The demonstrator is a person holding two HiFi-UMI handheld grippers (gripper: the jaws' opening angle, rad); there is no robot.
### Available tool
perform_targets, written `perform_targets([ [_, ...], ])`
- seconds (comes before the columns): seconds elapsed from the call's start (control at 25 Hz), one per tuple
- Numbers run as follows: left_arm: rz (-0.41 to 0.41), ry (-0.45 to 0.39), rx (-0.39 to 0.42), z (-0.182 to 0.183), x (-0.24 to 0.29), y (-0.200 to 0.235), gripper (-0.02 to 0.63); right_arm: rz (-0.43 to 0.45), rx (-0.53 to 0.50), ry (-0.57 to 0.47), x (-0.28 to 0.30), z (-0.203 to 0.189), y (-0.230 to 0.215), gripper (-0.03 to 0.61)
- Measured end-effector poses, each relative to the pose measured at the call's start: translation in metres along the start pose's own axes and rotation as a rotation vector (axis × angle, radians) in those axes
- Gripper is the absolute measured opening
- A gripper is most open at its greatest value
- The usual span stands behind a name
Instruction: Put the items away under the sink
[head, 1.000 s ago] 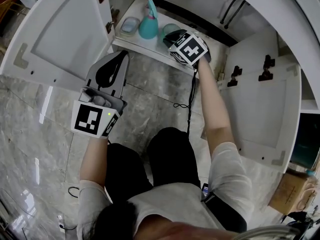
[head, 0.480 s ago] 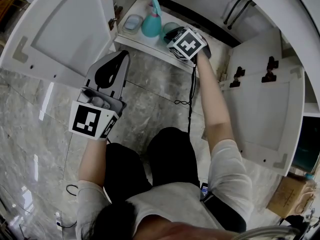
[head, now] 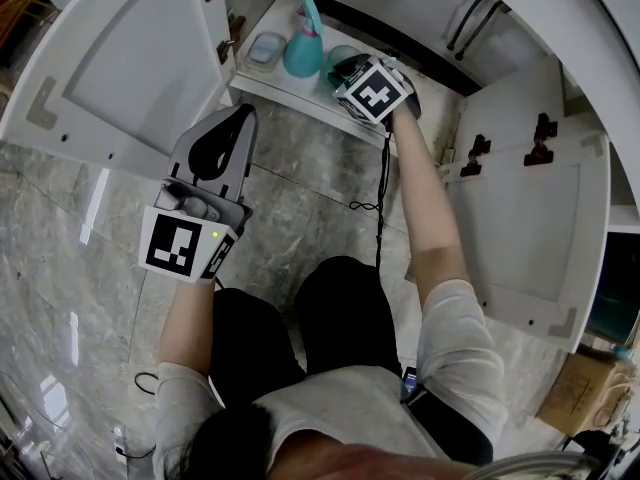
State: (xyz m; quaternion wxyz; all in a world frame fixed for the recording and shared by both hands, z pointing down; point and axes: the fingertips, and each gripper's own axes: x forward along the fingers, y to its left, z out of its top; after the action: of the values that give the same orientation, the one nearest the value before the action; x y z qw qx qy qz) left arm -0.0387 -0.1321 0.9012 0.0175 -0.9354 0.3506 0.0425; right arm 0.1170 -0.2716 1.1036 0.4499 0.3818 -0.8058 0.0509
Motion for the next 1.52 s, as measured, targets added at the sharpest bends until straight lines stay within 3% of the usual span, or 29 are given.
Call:
perform_targets([
  [0.48,0.005,0.000,0.005,-0.001,-0.004,0.003,0.006,-0.072,0.035,-0.110,-0.012,0.015,-0.005,0.063],
  [0.6,0.003,0.003,0.007,-0.002,-0.004,0.004,0.008,-0.121,0.102,-0.185,-0.026,0.021,-0.009,0.058],
  [0.68,0.000,0.008,0.012,-0.004,-0.004,0.004,0.008,-0.161,0.174,-0.256,-0.039,0.024,-0.010,0.011],
  [1.04,-0.010,0.023,0.040,-0.009,-0.003,0.004,0.006,-0.268,0.496,-0.540,-0.088,0.013,0.009,0.011],
  [1.24,0.001,0.033,0.029,-0.004,-0.004,0.000,0.006,-0.358,0.554,-0.597,-0.120,0.005,0.018,0.011],
  [1.52,-0.017,0.141,-0.025,0.020,-0.008,-0.018,0.006,-0.383,0.573,-0.640,-0.188,0.027,0.039,0.011],
])
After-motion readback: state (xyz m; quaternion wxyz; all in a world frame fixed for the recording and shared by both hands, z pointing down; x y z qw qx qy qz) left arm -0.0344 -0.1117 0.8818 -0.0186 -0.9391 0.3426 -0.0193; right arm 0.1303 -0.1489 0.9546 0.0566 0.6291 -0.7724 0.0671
